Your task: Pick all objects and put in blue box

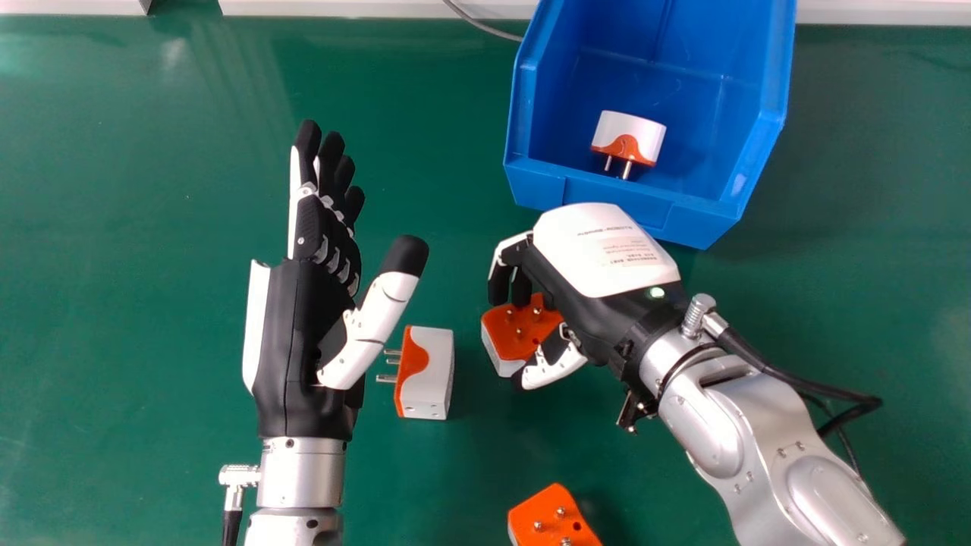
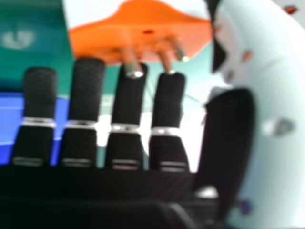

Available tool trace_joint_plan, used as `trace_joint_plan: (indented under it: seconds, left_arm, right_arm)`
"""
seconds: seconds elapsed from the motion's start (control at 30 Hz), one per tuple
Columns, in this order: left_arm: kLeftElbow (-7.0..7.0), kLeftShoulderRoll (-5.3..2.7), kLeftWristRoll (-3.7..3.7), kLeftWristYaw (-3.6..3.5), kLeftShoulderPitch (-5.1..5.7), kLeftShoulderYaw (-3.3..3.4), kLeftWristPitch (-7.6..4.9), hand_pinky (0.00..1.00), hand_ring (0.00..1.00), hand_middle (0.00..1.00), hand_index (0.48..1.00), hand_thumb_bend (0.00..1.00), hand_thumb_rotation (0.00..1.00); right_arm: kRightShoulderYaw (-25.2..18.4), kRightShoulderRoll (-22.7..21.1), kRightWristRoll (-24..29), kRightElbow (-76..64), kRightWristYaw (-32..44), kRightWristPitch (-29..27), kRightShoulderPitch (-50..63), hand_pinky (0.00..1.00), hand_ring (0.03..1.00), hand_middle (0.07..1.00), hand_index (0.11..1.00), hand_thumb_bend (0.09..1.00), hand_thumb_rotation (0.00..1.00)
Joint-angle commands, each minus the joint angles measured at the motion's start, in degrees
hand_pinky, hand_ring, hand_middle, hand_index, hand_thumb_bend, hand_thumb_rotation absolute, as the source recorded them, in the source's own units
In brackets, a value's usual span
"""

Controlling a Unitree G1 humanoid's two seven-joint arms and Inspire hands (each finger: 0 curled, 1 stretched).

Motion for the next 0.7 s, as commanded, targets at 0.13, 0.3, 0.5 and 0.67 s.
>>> trace_joint_plan:
  seconds: [0.13, 0.3, 0.5, 0.67]
  left_arm:
    - [-1.28, -0.82, 0.76, 0.73, 0.48, -0.20, -1.13, 1.00, 1.00, 1.00, 1.000, 0.74, 0.53]
    - [-1.26, -0.65, 1.24, 1.20, 0.43, -0.32, -1.07, 1.00, 1.00, 1.00, 1.000, 0.74, 0.53]
    - [-1.08, -0.70, 1.91, 1.89, 0.49, -0.23, -1.28, 1.00, 1.00, 1.00, 1.000, 0.73, 0.53]
    - [-1.30, -0.76, 1.65, 1.96, 0.57, -0.41, -1.12, 1.00, 1.00, 1.00, 1.000, 0.72, 0.53]
  right_arm:
    - [-0.04, -0.44, -2.49, -2.41, -1.02, 0.03, -0.21, 0.38, 0.442, 0.524, 0.547, 0.546, 0.00]
    - [-0.95, -0.66, -1.82, -5.15, -0.17, 0.25, 0.40, 0.38, 0.442, 0.524, 0.547, 0.546, 0.00]
    - [-0.67, -1.32, -4.09, -7.10, 1.34, 1.18, 0.27, 0.39, 0.441, 0.523, 0.537, 0.540, 0.00]
    - [-0.22, -1.08, -6.48, -6.51, 1.43, 2.14, 0.20, 0.44, 0.498, 0.574, 0.568, 0.597, 0.00]
